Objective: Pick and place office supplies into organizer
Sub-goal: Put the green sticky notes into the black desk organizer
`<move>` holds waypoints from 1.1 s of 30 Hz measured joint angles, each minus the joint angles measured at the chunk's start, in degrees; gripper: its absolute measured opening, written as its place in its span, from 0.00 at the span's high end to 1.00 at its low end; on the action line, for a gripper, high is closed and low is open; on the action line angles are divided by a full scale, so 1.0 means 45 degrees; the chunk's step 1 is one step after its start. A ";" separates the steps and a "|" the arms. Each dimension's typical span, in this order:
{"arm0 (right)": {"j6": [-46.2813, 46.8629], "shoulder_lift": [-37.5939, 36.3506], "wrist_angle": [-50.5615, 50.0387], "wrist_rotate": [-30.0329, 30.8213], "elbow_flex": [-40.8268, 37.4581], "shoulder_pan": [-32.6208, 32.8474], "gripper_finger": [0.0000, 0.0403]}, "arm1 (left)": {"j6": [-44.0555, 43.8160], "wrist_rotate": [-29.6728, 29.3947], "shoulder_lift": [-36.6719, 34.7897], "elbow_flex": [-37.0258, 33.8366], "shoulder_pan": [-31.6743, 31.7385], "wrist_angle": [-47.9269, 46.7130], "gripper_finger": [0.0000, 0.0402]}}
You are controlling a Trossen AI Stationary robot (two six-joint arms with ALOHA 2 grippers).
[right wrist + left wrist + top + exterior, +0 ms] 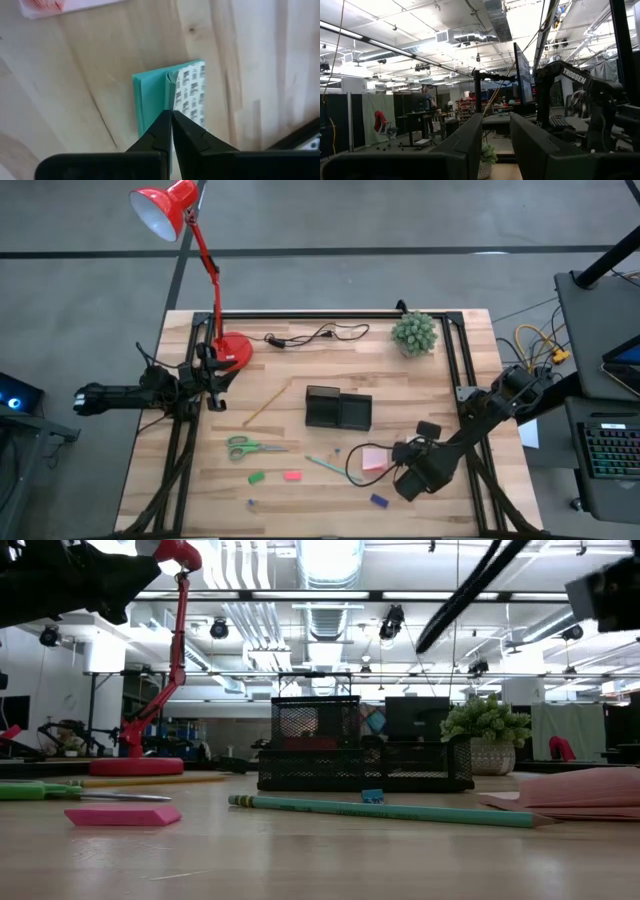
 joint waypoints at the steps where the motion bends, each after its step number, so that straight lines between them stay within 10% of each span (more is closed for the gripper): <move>1: 0.0000 -0.0022 -0.0066 0.0077 0.0107 -0.0005 0.98 | 0.0000 0.0000 0.0004 0.0000 0.0001 0.0000 0.78; 33: -0.2422 -0.0095 -0.0029 0.2421 0.2580 -0.0117 0.87 | 0.0002 0.0000 0.0005 -0.0004 0.0002 0.0003 0.78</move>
